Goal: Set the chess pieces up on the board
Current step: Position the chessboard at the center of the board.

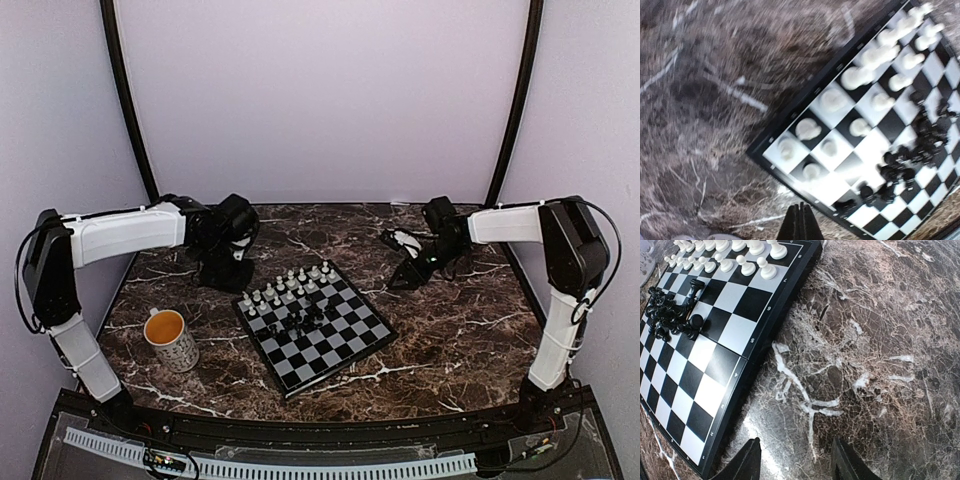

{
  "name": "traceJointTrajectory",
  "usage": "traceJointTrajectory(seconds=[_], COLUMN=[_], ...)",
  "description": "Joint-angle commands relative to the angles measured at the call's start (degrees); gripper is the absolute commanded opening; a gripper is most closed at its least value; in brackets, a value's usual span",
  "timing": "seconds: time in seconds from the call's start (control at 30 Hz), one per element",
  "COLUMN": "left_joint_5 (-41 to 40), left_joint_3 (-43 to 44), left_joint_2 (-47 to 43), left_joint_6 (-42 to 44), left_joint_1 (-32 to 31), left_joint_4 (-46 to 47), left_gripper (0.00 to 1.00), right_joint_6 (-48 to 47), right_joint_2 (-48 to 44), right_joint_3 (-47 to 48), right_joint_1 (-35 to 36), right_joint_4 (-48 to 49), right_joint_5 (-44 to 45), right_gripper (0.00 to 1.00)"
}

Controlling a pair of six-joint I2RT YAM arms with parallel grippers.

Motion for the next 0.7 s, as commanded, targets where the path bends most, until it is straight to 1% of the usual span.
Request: traceJointTrajectory(seconds=[0.0, 0.1, 0.3, 0.43, 0.67], left_joint_5=[-4.58, -5.19, -3.63, -2.78, -1.54], left_joint_3=[-8.46, -13.56, -18.94, -20.24, -21.19], left_joint_2=[-5.92, -6.84, -5.89, -3.84, -1.82], left_joint_6=[-6.48, -7.98, -7.83, -7.21, -6.33], left_joint_1=[0.33, 0.27, 0.23, 0.19, 0.22], left_joint_4=[-3.03, -1.76, 6.5, 11.3, 16.31], left_gripper=[0.0, 0.0, 0.0, 0.0, 0.0], right_joint_6=[-0.6, -0.63, -1.06, -1.16, -1.83], right_joint_2=[-2.31, -2.2, -1.97, -1.11, -0.73], right_joint_3=[-0.64, -0.9, -1.67, -1.7, -1.84], right_joint_1=[-0.16, -0.18, -0.1, -0.07, -0.2], right_joint_4=[2.36, 2.61, 2.75, 2.5, 2.04], right_joint_5=[-2.06, -1.67, -2.12, -2.27, -2.25], right_gripper=[0.48, 0.47, 0.46, 0.45, 0.45])
